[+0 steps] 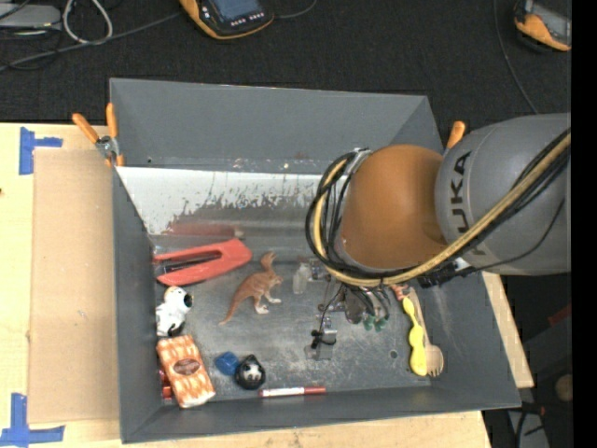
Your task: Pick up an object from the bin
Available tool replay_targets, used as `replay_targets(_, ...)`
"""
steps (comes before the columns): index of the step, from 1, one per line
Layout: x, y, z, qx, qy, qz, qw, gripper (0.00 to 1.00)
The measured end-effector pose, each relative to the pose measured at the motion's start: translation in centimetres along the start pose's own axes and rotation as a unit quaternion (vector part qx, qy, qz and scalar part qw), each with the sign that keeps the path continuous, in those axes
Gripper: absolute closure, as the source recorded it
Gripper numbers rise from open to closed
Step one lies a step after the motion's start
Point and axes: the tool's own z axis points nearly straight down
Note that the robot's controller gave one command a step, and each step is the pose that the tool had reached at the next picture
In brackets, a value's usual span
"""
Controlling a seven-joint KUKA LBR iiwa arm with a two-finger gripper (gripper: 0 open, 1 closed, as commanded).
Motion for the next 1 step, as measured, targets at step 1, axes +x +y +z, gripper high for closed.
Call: replay_targets(1, -0.20, -0.03, -0.37, 0.000, -0.0038, 0.001, 1.0000, 0.00)
